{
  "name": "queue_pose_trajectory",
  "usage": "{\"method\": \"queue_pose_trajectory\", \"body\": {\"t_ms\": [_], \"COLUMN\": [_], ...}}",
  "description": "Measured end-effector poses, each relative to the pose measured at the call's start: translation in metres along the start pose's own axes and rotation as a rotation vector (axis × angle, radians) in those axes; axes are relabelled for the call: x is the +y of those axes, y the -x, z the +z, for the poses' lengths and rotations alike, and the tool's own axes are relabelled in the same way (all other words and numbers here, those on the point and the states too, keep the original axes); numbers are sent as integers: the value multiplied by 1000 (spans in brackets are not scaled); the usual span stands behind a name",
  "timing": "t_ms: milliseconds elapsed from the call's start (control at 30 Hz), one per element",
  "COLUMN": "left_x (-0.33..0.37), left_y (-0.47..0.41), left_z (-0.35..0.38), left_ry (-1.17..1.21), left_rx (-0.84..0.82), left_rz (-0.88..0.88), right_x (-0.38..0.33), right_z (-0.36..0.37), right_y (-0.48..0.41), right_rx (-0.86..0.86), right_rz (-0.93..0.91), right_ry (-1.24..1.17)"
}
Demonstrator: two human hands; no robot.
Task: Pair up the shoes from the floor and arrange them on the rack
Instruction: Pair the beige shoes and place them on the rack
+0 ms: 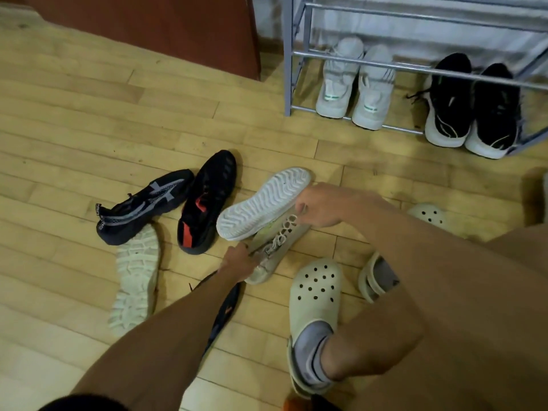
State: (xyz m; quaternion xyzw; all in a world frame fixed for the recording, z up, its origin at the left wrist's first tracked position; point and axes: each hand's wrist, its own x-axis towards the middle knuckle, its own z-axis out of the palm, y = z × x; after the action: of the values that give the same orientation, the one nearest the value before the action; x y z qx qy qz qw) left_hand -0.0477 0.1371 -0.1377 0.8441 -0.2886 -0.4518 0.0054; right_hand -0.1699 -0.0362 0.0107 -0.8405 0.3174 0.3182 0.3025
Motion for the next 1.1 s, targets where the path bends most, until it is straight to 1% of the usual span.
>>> {"method": "queue_pose_trajectory", "body": {"t_ms": [67,167,267,300,467,600,700,867,967,1100], "left_x": [4,8,10,10,6,-2,-10,-16,-2,28], "left_y": [-2,-1,11,15,34,59,87,129,152,183], "left_z": [-5,-6,5,8,-2,-28,-49,-93,-123,-161], "left_ry": [39,95,298,340,497,532,543,631,654,650], "left_rx": [-13,-82,-192,-199,-166,-133,-142,-66,1,64], "left_rz": [-13,-44,-84,-86,-47,0,54,227,320,447], "right_x": [4,5,3,1,-3,-10,-19,-37,-53,-63], "right_z": [-1,-3,-4,-4,2,7,7,1,-8,-32], "right_y": [2,6,12,14,27,39,45,60,76,110], "right_rx": [-7,-10,-4,6,26,21,41,32,43,196], "right_rz": [5,10,8,6,25,19,0,13,-31,-101], "right_ry": [-18,-30,-43,-39,-20,14,1,-248,-470,-625]}}
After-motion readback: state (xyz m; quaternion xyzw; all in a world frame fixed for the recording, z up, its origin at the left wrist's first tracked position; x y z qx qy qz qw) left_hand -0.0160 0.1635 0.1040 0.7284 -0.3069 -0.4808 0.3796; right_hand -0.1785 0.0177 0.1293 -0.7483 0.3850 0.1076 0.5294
